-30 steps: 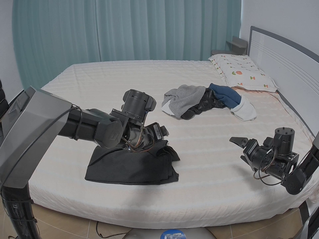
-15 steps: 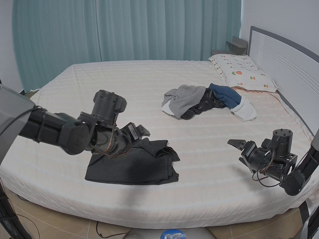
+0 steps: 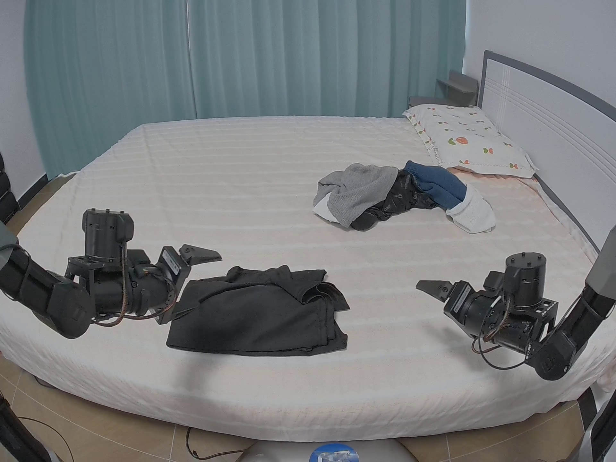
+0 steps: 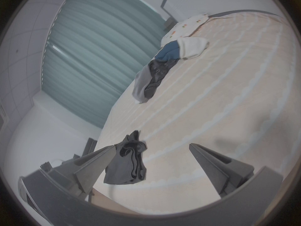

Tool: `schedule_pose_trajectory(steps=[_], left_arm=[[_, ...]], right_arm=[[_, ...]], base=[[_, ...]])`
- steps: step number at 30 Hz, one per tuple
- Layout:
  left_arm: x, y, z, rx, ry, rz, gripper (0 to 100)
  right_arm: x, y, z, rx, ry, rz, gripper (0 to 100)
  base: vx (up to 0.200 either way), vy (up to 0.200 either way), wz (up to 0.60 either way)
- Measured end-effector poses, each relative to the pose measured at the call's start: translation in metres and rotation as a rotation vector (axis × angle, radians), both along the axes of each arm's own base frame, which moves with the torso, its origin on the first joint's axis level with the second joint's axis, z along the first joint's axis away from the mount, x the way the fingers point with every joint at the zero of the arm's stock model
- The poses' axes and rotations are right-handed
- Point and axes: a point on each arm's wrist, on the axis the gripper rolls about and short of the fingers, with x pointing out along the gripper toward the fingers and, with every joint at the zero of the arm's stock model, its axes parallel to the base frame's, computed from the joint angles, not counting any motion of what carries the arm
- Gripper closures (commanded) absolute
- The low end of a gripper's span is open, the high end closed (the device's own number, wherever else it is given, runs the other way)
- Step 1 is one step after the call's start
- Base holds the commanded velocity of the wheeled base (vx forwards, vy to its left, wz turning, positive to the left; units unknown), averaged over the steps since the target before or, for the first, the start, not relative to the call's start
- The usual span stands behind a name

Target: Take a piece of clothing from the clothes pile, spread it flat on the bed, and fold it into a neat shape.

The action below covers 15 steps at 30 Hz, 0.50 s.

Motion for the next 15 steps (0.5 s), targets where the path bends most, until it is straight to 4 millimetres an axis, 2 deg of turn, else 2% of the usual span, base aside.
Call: schedule_pose_trajectory(steps=[4, 10, 15], left_arm=[[-0.003, 0.009, -0.01, -0.004, 0.028, 0.025, 0], [-0.005, 0.017, -0.022, -0.006, 0.043, 0.048, 0], [-0.005, 0.019, -0.035, -0.006, 0.053, 0.055, 0]], right_arm=[[0.009, 0.017, -0.002, -0.034, 0.048, 0.047, 0], [0.026, 0.042, 0.004, -0.051, 0.021, 0.104, 0], [0.026, 0.061, -0.003, -0.096, 0.014, 0.173, 0]], base=[[0.0, 0.2, 0.0], [0.0, 0.2, 0.0], [0.0, 0.2, 0.0]])
